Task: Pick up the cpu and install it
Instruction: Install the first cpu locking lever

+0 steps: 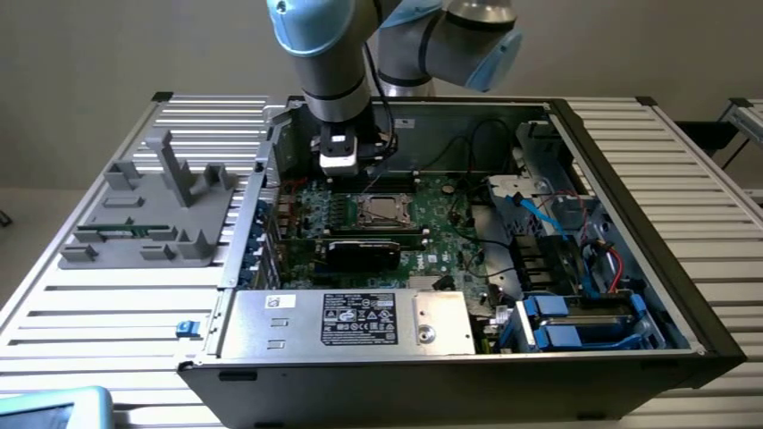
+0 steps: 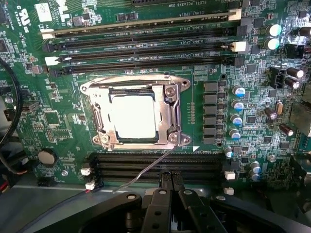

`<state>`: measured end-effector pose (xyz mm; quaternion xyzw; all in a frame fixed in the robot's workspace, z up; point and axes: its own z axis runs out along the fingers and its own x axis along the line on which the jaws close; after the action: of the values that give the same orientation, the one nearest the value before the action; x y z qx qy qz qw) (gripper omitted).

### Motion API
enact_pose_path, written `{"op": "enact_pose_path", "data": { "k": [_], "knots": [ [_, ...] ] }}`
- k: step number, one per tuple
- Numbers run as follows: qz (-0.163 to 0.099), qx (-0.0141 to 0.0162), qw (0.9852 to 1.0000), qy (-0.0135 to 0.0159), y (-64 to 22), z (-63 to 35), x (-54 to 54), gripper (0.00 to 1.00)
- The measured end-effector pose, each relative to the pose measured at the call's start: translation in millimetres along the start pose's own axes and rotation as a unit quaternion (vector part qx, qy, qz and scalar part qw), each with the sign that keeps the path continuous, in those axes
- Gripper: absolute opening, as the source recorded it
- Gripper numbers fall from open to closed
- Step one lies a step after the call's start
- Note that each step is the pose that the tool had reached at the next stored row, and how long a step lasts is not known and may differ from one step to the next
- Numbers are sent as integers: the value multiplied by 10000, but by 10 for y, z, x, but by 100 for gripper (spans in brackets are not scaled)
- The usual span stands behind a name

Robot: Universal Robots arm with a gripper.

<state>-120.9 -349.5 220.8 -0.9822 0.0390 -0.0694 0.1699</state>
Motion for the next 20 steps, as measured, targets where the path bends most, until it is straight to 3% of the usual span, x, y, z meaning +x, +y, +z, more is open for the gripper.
{"op": "enact_pose_path", "data": {
  "k": [6,12,20],
  "knots": [
    [17,5,10000,6,37,97,-25,12],
    [50,70,10000,11,54,146,-32,12],
    [58,76,10000,19,60,161,-35,12]
  ]
}}
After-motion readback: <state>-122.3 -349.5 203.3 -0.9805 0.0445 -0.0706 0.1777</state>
